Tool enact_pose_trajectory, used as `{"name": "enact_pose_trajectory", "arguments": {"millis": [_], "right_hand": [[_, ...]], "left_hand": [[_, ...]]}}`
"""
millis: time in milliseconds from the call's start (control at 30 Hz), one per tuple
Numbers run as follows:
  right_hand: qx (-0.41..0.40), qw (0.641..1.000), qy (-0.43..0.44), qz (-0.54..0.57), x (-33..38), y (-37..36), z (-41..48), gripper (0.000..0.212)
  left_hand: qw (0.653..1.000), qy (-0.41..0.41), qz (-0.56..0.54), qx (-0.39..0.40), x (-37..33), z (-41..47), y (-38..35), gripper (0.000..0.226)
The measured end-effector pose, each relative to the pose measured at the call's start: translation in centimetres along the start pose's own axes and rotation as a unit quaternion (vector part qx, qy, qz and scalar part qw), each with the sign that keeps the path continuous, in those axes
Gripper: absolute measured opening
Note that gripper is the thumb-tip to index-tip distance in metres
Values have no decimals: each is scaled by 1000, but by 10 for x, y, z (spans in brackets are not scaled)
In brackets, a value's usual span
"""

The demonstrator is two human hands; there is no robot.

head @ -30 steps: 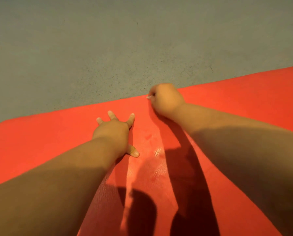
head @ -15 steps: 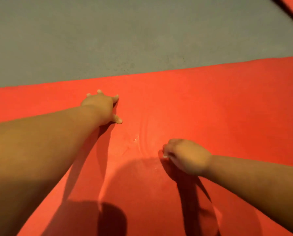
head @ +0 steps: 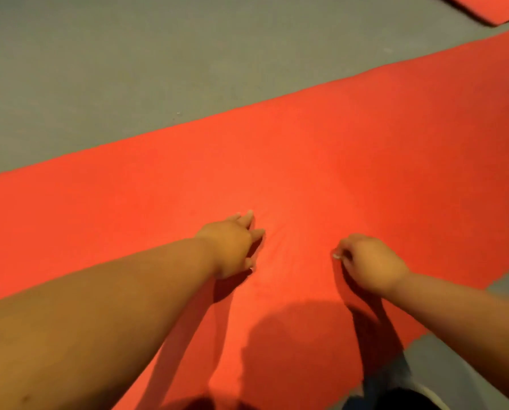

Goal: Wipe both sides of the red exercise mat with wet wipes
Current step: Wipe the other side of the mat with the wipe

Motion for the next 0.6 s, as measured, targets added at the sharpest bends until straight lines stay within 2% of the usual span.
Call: {"name": "enact_pose_trajectory", "arguments": {"millis": [67, 133, 200, 267, 333, 433, 500, 567, 600], "right_hand": [[-71, 991, -108, -21, -52, 30, -4, 17], [-83, 989, -116, -28, -56, 28, -15, 17], [-30, 999, -45, 8, -27, 0, -31, 19], [44, 995, 69, 56, 6, -27, -61, 19], [76, 990, 98, 72, -11, -29, -76, 19], [-38, 994, -22, 96, -101, 16, -66, 15], [-104, 984, -112, 87, -153, 48, -64, 11], [-134, 978, -136, 77, -166, 55, -66, 10], [-135, 981, -113, 81, -156, 50, -66, 9]], "left_hand": [[1000, -6, 5, 2, -27, 8, 9, 79], [1000, -17, 13, 11, -57, 18, 13, 83], [999, -19, 17, 21, -81, 31, 18, 91], [999, -3, 0, 47, -98, 41, 26, 104], [996, 17, -6, 88, -110, 50, 32, 116], [988, 54, 14, 140, -125, 61, 36, 127], [984, 66, 35, 160, -137, 64, 35, 129], [981, 85, 28, 171, -146, 64, 28, 129], [980, 100, 9, 171, -146, 64, 25, 131]]}}
Point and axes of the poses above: each hand's wrist, its own z-axis towards the middle knuckle, its own y-axis out of the back of the hand, x = y × z, the point moved 7 cm from there along z, towards the middle knuckle, and after that the axes turned 15 degrees about z, right-handed, at the moved point
